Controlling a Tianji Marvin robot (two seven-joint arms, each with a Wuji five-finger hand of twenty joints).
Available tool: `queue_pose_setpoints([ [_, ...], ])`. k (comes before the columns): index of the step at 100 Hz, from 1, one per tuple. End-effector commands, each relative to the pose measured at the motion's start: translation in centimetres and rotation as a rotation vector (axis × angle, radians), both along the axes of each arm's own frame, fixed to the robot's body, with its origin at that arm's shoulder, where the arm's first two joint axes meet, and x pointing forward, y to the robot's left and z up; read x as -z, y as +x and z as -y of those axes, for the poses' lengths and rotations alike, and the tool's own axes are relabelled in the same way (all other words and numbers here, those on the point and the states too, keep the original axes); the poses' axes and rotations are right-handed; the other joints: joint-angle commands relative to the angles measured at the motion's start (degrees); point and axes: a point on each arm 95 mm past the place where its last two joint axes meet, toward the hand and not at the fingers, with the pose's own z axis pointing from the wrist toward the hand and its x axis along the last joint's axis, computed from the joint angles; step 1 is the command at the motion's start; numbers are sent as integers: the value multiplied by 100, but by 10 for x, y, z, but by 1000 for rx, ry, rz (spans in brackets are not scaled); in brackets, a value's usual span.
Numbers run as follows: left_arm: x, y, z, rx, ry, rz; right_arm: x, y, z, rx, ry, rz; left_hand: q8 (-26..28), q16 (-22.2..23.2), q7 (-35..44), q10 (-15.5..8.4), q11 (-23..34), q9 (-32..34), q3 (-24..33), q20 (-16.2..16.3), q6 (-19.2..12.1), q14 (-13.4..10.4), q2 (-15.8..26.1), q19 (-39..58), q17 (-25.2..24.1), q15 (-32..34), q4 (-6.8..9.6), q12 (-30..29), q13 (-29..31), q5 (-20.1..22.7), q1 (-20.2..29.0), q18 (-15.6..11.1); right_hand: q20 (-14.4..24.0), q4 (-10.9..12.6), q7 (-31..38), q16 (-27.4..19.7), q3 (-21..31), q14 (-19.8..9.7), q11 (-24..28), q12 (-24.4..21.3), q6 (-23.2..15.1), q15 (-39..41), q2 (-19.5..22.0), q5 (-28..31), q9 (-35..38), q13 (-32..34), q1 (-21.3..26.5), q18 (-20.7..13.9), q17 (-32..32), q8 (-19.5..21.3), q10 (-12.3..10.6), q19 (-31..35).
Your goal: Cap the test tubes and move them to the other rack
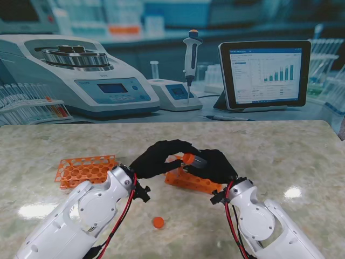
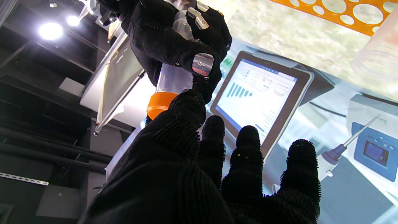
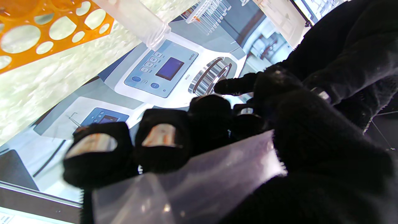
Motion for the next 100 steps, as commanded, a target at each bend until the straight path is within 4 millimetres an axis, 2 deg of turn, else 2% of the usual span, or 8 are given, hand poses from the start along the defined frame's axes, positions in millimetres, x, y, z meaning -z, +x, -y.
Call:
queue_pose_setpoints([
  [1, 2, -1, -2, -2, 2, -7, -2, -2, -4, -6, 9, 2, -56, -89, 345, -142, -93, -181, -374, -158, 5, -80, 790, -274, -92, -104, 337, -134, -189, 264, 422, -127, 11, -123, 215, 62, -83, -199, 78, -9, -268, 178, 82, 24, -26, 125, 4, 2, 107, 144, -67, 214],
  [13, 1, -1, -3, 1, -10, -13, -2, -2, -4, -6, 12, -1, -87, -91, 276, -129, -113, -217, -766, -152, 58, -73, 760, -299, -118, -114, 283, -139, -213, 166, -3, -131, 10, -124, 213, 62, -85, -199, 78, -9, -274, 178, 80, 20, -26, 125, 3, 5, 106, 145, -67, 212],
  [51, 1, -1, -3, 14, -41, -31, -2, -1, -3, -5, 11, -3, -213, -95, 49, -107, -144, -277, -1485, -130, 317, -49, 722, -394, -142, -136, 304, -122, -260, 150, -950, -121, 9, -124, 211, 62, -87, -199, 78, -10, -274, 178, 89, 21, -28, 125, 12, 11, 105, 150, -63, 208],
  [67, 0, 0, -4, 11, -39, -24, -2, -1, -3, -5, 11, -2, -235, -87, 17, -108, -146, -279, -1442, -109, 381, -59, 719, -411, -119, -127, 346, -109, -240, 207, -808, -121, 8, -124, 210, 62, -88, -199, 78, -10, -271, 178, 89, 21, -28, 125, 14, 11, 105, 151, -63, 208],
  [85, 0, 1, -6, 5, -30, -20, -3, -1, -3, -6, 11, -1, -220, -79, 45, -134, -130, -240, -1219, -88, 330, -75, 719, -418, -94, -114, 386, -96, -209, 253, -304, -119, 8, -124, 210, 62, -91, -199, 77, -10, -269, 178, 82, 22, -29, 125, 14, 12, 105, 152, -64, 208],
  [100, 1, 1, -8, 0, -28, -19, -3, 0, -3, -5, 12, 1, -233, -79, 10, -119, -132, -247, -1411, -79, 373, -49, 640, -431, -102, -117, 328, -96, -209, 189, -587, -110, 8, -124, 210, 62, -94, -199, 77, -10, -267, 178, 90, 22, -32, 125, 9, 12, 105, 152, -65, 208],
])
